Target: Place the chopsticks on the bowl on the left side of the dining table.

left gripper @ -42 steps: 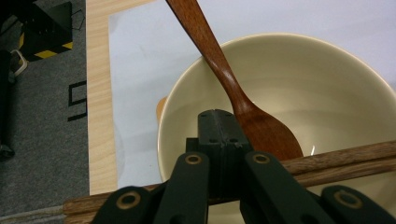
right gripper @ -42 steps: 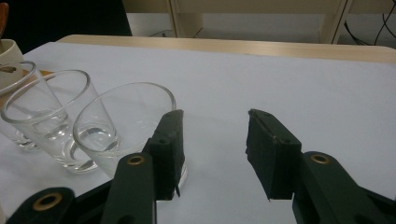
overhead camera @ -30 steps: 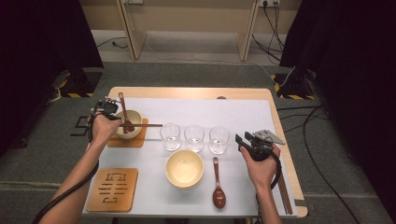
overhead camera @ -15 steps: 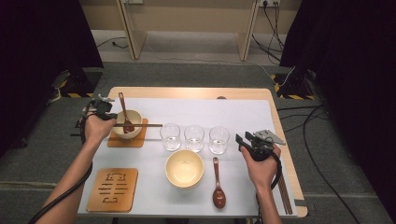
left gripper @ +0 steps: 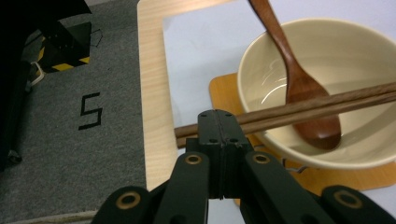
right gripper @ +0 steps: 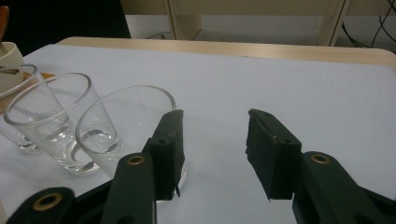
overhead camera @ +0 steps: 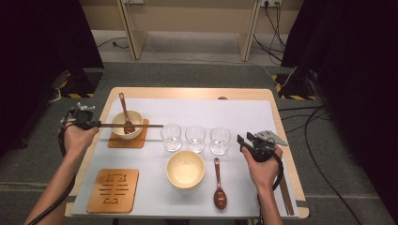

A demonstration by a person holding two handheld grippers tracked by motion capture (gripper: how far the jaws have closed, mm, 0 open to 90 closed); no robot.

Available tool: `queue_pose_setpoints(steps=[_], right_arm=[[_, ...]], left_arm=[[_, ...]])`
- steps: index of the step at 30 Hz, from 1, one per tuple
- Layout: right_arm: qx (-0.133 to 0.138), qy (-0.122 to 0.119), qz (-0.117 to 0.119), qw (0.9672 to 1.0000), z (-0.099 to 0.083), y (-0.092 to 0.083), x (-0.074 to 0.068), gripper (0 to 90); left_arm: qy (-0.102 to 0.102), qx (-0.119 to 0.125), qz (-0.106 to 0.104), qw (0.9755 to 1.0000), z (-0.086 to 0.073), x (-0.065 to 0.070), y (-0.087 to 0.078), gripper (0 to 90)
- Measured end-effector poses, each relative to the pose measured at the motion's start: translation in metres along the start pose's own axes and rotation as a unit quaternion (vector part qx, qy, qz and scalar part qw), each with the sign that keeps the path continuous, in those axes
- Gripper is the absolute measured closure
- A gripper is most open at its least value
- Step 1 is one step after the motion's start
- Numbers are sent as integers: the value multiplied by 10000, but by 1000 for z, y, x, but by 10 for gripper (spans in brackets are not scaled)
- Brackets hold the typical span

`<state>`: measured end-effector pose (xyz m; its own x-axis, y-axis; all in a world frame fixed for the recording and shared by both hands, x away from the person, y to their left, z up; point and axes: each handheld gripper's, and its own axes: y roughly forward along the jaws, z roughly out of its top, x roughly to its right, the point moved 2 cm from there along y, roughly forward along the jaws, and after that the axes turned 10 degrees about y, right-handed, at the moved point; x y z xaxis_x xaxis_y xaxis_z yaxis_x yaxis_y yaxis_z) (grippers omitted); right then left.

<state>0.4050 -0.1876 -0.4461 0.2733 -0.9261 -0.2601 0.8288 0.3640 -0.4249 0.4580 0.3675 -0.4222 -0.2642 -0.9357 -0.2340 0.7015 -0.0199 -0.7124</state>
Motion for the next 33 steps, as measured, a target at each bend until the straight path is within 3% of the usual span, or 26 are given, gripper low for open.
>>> queue_pose_setpoints(steps=[5,18,25,33], right_arm=[[-4,-35,-11,10000,0,1,0,565],[-59,-36,16,10000,-1,3,-1,561],[-160,-33,-7,9999,-4,6,1,557],[-219,17,-80,9997,-6,6,6,552]], left_arm=[[0,22,-64,10000,-6,3,0,893],[4,513,-323,9982,-17,19,-21,829],[-55,616,-713,9955,-28,36,-27,761],[-35,763,-828,9936,-33,53,-32,669]])
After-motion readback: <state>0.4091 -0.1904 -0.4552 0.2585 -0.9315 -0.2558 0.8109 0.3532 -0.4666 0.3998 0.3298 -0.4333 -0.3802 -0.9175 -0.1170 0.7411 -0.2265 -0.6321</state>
